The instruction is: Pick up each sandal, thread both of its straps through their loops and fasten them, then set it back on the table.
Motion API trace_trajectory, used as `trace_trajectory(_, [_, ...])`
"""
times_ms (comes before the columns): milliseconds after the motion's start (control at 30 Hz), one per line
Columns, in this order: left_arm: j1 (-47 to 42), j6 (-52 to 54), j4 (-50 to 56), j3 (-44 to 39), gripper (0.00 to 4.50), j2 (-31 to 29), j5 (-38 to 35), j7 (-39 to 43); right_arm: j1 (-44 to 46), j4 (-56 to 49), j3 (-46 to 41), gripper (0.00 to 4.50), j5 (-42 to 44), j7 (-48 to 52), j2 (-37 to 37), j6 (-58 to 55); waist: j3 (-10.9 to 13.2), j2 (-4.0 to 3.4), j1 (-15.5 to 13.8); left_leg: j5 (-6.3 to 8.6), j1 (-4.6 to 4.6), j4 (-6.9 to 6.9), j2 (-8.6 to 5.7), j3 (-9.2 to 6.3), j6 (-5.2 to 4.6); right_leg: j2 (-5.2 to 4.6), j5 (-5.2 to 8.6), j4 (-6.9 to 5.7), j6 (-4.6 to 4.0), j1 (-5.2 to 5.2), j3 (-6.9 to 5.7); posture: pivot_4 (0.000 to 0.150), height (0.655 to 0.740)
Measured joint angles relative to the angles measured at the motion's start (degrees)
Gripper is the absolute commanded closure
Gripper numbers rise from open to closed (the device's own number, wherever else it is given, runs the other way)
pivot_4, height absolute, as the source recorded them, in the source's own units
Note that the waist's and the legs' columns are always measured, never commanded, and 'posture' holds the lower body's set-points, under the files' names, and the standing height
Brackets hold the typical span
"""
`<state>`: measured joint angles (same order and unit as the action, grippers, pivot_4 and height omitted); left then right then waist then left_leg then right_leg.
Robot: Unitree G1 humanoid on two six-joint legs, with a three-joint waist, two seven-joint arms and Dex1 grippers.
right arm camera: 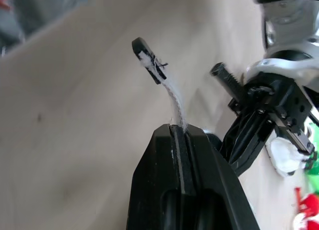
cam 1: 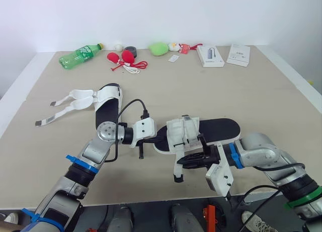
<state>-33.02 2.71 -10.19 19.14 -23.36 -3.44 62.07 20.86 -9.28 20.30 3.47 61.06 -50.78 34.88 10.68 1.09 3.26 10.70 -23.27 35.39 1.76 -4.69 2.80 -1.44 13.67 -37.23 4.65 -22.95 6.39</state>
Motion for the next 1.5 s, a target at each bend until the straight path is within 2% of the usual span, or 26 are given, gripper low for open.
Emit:
trace_trajectory(167, [0.03,-0.08,-0.10,0.08,4.50,-0.18,0.03,0.06,2.52,-9.59,-2.79,4.46,17.35,-5.24,3.13,-33.82,0.00,0.00,-0.20,-0.02,0.03,0.06,0.01,-0.03,-0.01,0.02,0.05,-0.11,-0.17,0.00,-0.01,0.150,0.7400])
trace_trajectory(333, [0.00,-0.15,-0.39,0.12,4.50,-0.16,0.03,0.30,7.38,-7.69,-5.07,4.46,23.49,-9.38,8.18,-53.27,-0.01,0.03,-0.40,-0.04,0.02,0.12,0.01,-0.02,-0.03,0.02,0.03,-0.11,-0.21,-0.02,-0.01,0.150,0.7400])
trace_trajectory(400, [0.01,-0.20,-0.41,0.11,4.50,-0.12,0.03,0.33,9.26,-5.40,-5.43,4.46,23.65,-9.72,9.12,-56.41,-0.01,0.03,-0.46,-0.04,0.01,0.11,0.01,-0.02,-0.03,0.02,0.04,-0.11,-0.21,-0.02,-0.01,0.150,0.7400])
trace_trajectory(600, [0.00,-0.29,-0.33,0.11,4.50,-0.08,0.02,0.34,12.26,2.07,-5.45,4.46,21.17,-9.89,12.12,-60.28,-0.01,0.02,-0.45,-0.04,-0.04,0.09,0.00,-0.02,-0.03,0.03,-0.10,-0.11,0.07,-0.08,-0.01,0.150,0.7400])
trace_trajectory(867, [0.34,-0.02,0.08,0.05,4.50,-0.13,0.04,-0.37,12.57,2.94,-5.45,4.46,18.30,-9.81,12.37,-61.90,-0.01,0.02,-0.41,-0.06,-0.03,0.12,0.01,-0.01,-0.03,0.03,-0.14,-0.11,0.10,-0.08,-0.01,0.150,0.7400])
trace_trajectory(1067, [0.41,-0.03,0.44,0.22,4.50,-0.02,0.01,-0.43,12.57,3.85,-6.85,2.57,17.47,-10.10,12.56,-62.60,-0.02,0.03,-0.42,-0.06,-0.03,0.12,0.00,-0.01,-0.03,0.03,-0.14,-0.10,0.10,-0.07,-0.01,0.150,0.7400])
trace_trajectory(1100, [0.41,-0.03,0.55,0.46,4.50,0.16,0.01,-0.42,12.56,3.86,-6.83,1.99,16.96,-10.09,12.64,-62.30,-0.02,0.02,-0.41,-0.06,-0.03,0.12,0.00,-0.01,-0.03,0.03,-0.15,-0.10,0.11,-0.07,-0.01,0.150,0.7400])
trace_trajectory(1167, [0.41,0.00,0.56,0.57,4.50,0.21,0.02,-0.39,12.55,3.88,-6.83,1.21,14.98,-10.24,12.62,-60.32,-0.02,0.02,-0.39,-0.07,-0.01,0.12,0.01,-0.01,-0.03,0.04,-0.15,-0.11,0.12,-0.07,-0.01,0.150,0.7400])
trace_trajectory(1267, [0.53,-0.01,0.59,0.54,4.50,0.16,0.00,-0.34,12.29,4.36,-7.16,1.21,12.02,-10.92,12.43,-57.33,-0.02,0.02,-0.35,-0.08,-0.02,0.11,0.01,0.00,-0.02,0.03,-0.14,-0.10,0.09,-0.09,-0.01,0.150,0.7400])
trace_trajectory(1400, [0.53,-0.08,0.60,0.54,4.50,0.13,-0.03,-0.21,13.41,3.81,-8.01,1.21,12.17,-10.59,13.98,-55.82,-0.02,0.01,-0.34,-0.08,-0.03,0.09,0.01,0.00,-0.02,0.03,-0.14,-0.10,0.11,-0.10,-0.01,0.150,0.7400])
trace_trajectory(1500, [0.53,-0.11,0.57,0.56,4.50,0.13,-0.04,-0.23,16.68,1.61,-9.25,1.96,14.27,-9.87,15.87,-57.53,-0.02,0.01,-0.35,-0.08,-0.04,0.09,0.01,-0.01,-0.02,0.04,-0.15,-0.10,0.11,-0.10,-0.01,0.150,0.7400])
